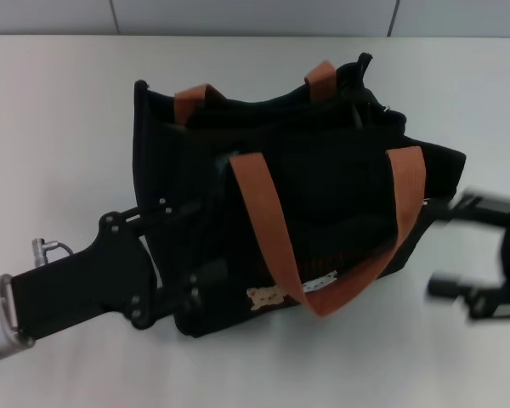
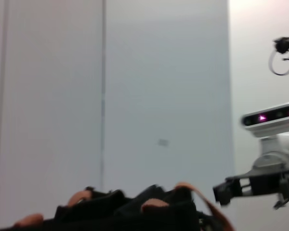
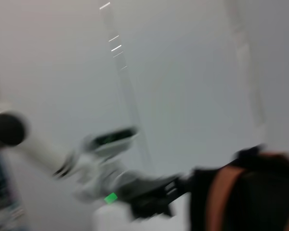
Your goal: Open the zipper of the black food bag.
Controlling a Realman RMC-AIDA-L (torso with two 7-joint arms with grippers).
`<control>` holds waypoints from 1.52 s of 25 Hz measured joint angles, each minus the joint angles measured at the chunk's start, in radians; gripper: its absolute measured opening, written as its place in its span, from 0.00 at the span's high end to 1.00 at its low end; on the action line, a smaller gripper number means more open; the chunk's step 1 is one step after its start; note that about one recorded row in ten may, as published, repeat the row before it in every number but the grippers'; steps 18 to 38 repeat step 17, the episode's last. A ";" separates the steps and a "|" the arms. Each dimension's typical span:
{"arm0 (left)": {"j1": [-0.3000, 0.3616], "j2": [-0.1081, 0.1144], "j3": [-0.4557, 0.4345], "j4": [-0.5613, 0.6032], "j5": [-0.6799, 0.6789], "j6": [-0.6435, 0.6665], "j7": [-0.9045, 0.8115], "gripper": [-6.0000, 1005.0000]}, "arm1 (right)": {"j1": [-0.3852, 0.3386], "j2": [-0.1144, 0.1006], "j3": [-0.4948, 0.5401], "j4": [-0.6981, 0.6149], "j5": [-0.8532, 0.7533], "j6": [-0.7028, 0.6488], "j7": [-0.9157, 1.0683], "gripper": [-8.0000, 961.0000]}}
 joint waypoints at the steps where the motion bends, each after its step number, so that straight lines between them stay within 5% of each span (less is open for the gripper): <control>1: 0.011 0.000 0.000 0.032 0.015 0.012 -0.013 0.45 | 0.013 0.003 -0.086 0.000 -0.002 0.007 -0.002 0.23; 11: 0.049 0.008 -0.021 0.114 0.084 0.065 -0.042 0.16 | 0.097 0.021 -0.153 0.057 -0.053 0.056 -0.010 0.14; 38: 0.059 0.015 -0.044 0.114 0.083 0.065 -0.042 0.16 | 0.109 0.022 -0.153 0.081 -0.049 0.111 -0.022 0.14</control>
